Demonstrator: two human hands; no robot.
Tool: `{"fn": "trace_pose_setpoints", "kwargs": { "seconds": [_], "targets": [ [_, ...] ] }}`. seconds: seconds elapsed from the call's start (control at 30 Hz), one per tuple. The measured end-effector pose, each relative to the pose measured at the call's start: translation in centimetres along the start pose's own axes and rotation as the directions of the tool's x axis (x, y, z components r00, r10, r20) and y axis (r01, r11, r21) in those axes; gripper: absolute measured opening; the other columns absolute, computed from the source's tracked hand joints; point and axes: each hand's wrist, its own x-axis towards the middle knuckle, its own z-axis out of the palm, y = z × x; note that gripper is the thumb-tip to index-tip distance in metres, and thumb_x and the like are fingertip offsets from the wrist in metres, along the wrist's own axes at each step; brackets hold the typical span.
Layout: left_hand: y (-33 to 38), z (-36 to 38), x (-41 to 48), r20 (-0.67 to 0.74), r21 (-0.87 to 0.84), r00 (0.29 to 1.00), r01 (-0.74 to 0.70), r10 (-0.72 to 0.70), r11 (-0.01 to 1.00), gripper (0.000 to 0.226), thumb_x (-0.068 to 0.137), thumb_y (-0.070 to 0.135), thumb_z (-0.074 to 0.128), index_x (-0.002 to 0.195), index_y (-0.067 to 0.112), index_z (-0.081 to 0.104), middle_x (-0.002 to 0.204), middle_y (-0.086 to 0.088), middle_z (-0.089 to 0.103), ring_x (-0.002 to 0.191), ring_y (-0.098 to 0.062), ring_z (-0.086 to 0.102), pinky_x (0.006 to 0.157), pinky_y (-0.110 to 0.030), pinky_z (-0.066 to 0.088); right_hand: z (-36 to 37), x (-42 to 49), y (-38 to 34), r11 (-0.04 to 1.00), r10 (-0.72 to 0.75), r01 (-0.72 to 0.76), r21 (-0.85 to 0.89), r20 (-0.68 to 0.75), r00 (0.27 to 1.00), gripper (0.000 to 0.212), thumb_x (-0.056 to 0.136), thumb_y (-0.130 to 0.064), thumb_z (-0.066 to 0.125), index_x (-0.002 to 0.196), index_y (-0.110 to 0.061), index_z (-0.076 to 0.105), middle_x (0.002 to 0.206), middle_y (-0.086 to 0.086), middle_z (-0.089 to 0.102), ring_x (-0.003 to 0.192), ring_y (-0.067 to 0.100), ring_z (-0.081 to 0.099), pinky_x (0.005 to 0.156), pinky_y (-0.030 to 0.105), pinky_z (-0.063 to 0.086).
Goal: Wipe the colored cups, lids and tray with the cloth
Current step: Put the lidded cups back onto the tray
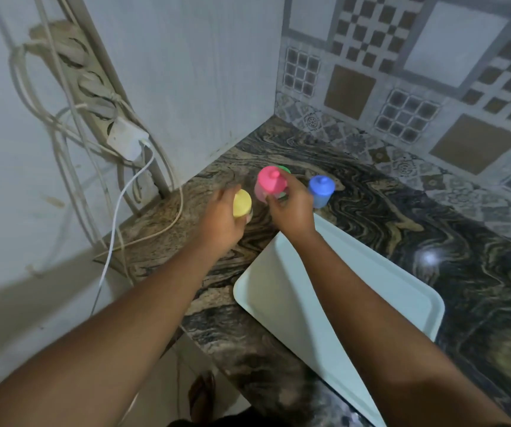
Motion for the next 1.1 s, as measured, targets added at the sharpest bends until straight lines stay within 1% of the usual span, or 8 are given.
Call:
{"fn": "trace_pose_setpoints", "kwargs": {
  "seconds": [0.13,0.33,0.43,0.5,0.67,0.8,0.93,1.1],
  "targets": [
    [4.2,1.3,1.0,0.036,-0.048,0.994,-0.103,0.105,0.993,0.065,0.082,0.017,0.073,0.141,0.014,0.047,0.135,-0.016,0.05,0.122,-0.033,0.05,0.1,-0.037,0.041,-5.3,-2.8,1.8,0.997,0.061,-0.066,-0.034,-0.126,0.99,0.057,0.084,-0.013,0.076,0.138,-0.015,0.058,0.121,0.009,0.07,0.106,0.022,0.066,0.086,0.022,0.046],
    [9.1,5.0,1.2,0.188,-0.089,0.954,-0.221,0.234,0.971,0.062,0.081,0.019,0.073,0.138,0.01,0.049,0.133,-0.019,0.049,0.118,-0.037,0.052,0.098,-0.04,0.045,-11.7,-7.0,4.7,0.984,0.141,-0.165,-0.064,-0.281,0.949,0.052,0.08,-0.009,0.077,0.131,-0.014,0.064,0.115,0.005,0.072,0.096,0.019,0.067,0.077,-0.001,0.04],
    [10.3,7.0,1.2,0.237,-0.091,0.931,-0.264,0.278,0.96,0.06,0.079,0.02,0.074,0.134,0.008,0.052,0.125,-0.021,0.053,0.113,-0.04,0.055,0.096,-0.043,0.046,-13.2,-9.0,6.0,0.97,0.192,-0.229,-0.081,-0.317,0.929,0.056,0.079,-0.014,0.079,0.132,-0.015,0.063,0.119,0.005,0.07,0.101,0.022,0.068,0.086,0.025,0.055],
    [11.1,8.1,1.0,0.275,-0.074,0.918,-0.276,0.286,0.958,0.061,0.079,0.02,0.073,0.135,0.011,0.051,0.126,-0.021,0.052,0.114,-0.04,0.055,0.096,-0.042,0.047,-13.7,-10.1,6.6,0.962,0.218,-0.259,-0.083,-0.338,0.916,0.056,0.078,-0.017,0.077,0.132,-0.017,0.062,0.12,0.003,0.07,0.104,0.022,0.068,0.089,0.038,0.057],
    [11.5,9.8,0.9,0.314,-0.02,0.907,-0.289,0.28,0.957,0.059,0.08,0.022,0.073,0.135,0.014,0.052,0.132,-0.02,0.052,0.117,-0.041,0.055,0.095,-0.043,0.049,-13.5,-11.5,7.3,0.943,0.291,-0.328,-0.059,-0.336,0.896,0.054,0.08,-0.023,0.074,0.132,-0.021,0.062,0.121,0.002,0.071,0.11,0.02,0.066,0.093,0.036,0.054],
    [10.8,10.2,1.4,0.333,0.012,0.906,-0.282,0.262,0.959,0.055,0.078,0.019,0.073,0.13,0.014,0.055,0.126,-0.02,0.054,0.114,-0.041,0.056,0.093,-0.045,0.05,-12.0,-11.7,7.7,0.933,0.32,-0.353,-0.064,-0.295,0.9,0.056,0.079,-0.031,0.07,0.133,-0.021,0.061,0.123,0.003,0.07,0.111,0.021,0.065,0.092,0.037,0.055],
    [9.9,9.9,1.9,0.334,0.029,0.912,-0.26,0.236,0.965,0.057,0.078,0.015,0.076,0.132,0.012,0.055,0.128,-0.02,0.054,0.116,-0.04,0.055,0.095,-0.043,0.048,-10.6,-11.4,7.9,0.929,0.321,-0.357,-0.098,-0.267,0.909,0.054,0.081,-0.023,0.076,0.133,-0.021,0.062,0.124,0.002,0.07,0.113,0.022,0.064,0.092,0.031,0.051],
    [8.8,9.6,2.7,0.346,0.0,0.915,-0.223,0.209,0.975,0.061,0.074,0.017,0.081,0.131,0.018,0.058,0.124,-0.018,0.056,0.112,-0.038,0.057,0.095,-0.043,0.049,-9.2,-10.2,6.9,0.928,0.336,-0.366,-0.075,-0.26,0.905,0.054,0.081,-0.019,0.074,0.133,-0.022,0.061,0.125,0.005,0.068,0.114,0.025,0.062,0.092,0.036,0.052]
  ]
}}
